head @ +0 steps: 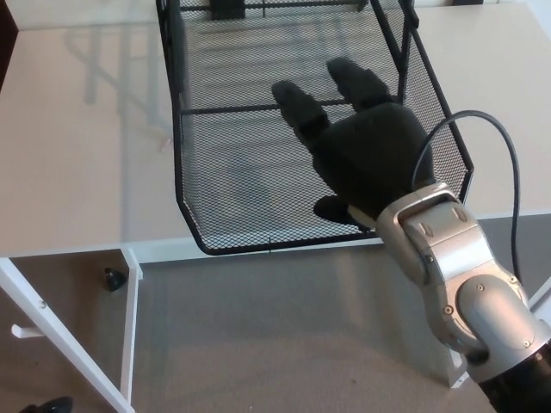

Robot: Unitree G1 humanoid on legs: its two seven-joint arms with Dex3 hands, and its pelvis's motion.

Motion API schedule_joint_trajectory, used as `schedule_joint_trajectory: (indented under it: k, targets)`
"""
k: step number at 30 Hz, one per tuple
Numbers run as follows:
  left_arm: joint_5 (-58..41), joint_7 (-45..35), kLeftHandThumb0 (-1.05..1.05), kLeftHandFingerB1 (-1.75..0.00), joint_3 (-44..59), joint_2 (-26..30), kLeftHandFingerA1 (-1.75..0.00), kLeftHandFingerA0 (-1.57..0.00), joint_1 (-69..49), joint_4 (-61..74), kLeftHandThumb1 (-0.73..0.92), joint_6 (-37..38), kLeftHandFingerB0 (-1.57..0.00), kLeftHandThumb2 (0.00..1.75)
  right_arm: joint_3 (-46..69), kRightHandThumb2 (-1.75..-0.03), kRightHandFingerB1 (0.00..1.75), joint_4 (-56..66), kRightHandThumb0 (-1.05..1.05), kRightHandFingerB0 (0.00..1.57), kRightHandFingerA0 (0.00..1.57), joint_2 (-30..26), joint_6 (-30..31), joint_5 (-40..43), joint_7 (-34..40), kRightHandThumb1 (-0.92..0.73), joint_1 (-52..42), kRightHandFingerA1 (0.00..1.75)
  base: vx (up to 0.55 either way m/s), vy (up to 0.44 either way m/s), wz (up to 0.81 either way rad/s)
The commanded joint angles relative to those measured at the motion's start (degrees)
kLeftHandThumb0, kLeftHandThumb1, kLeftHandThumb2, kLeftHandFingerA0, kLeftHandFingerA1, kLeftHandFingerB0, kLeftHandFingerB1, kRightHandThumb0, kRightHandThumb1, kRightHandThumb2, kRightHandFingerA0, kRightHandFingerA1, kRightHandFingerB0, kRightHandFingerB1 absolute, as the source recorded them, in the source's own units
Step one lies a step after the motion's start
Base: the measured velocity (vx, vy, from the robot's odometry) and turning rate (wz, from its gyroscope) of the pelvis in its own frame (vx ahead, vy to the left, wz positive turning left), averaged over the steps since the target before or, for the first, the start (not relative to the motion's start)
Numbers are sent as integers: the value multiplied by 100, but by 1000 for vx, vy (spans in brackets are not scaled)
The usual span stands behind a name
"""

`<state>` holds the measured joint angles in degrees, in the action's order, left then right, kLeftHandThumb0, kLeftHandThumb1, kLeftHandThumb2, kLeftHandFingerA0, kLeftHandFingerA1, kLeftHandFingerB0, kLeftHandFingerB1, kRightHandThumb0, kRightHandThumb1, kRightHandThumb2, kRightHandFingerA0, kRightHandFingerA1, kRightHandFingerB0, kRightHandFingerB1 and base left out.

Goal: The robot walk towards a table in front and then pushes a layer of a file tray back to its original position using its right hand

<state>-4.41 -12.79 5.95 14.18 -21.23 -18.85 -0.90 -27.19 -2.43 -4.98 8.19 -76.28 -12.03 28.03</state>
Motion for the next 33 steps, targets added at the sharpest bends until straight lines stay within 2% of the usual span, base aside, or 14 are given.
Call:
schedule_joint_trajectory:
  k: [1,2,3,10,11,12,14,15,22,30,33]
  targets:
    - [149,76,-42,-32,-15,102,-37,-27,40,59,65,-235,-22,60,-16,-85,0,115,-83,0,0,-68,266,79,-224,-50,102,0,0,0,0]
    - [152,81,-42,-32,-17,102,-37,-27,47,59,65,-243,-22,60,-17,-85,0,142,-83,0,0,-63,283,95,-236,-50,101,0,0,0,0]
    - [149,66,-48,-39,-16,104,-42,-23,47,41,59,-189,-21,71,-8,-87,0,217,-86,0,0,-48,307,109,-258,-52,93,0,0,0,0]
    - [184,72,-47,-39,-22,122,-42,-23,18,98,60,-266,-19,72,5,-96,0,850,-92,0,0,17,398,104,-448,-66,124,0,0,0,0]
    - [188,43,-47,-39,-30,132,-42,-23,9,84,60,-205,-19,72,9,-96,0,943,-92,0,0,16,400,98,-479,-66,137,0,0,0,0]
    - [189,48,-42,-32,-25,126,-38,-28,7,79,66,-205,-20,60,14,-97,0,1022,-92,0,0,19,401,100,-497,-68,147,0,0,0,0]
    - [199,61,-42,-32,-19,117,-38,-28,23,45,65,-211,-21,60,40,-99,0,1197,-93,0,0,49,421,137,-579,-70,169,1,0,0,0]
    - [201,69,-48,-40,-19,107,-43,-23,41,39,57,-227,-19,73,60,-101,0,1396,-94,0,0,56,414,141,-630,-72,180,1,0,0,0]
    - [174,15,-47,-39,16,133,-42,-23,100,-41,59,-209,-20,71,-143,-98,3,2235,-90,0,0,39,296,255,-956,-66,-339,3,0,0,0]
    - [199,44,-47,-39,-14,131,-42,-23,109,-7,59,-219,-20,71,-427,-96,11,2171,-83,0,0,-178,166,171,-838,-59,-1020,11,0,0,0]
    - [126,-12,-46,-39,10,118,-42,-20,211,-75,59,-241,-18,71,-522,-96,1,1937,-93,0,0,-285,132,263,-758,-62,-1333,1,0,0,0]
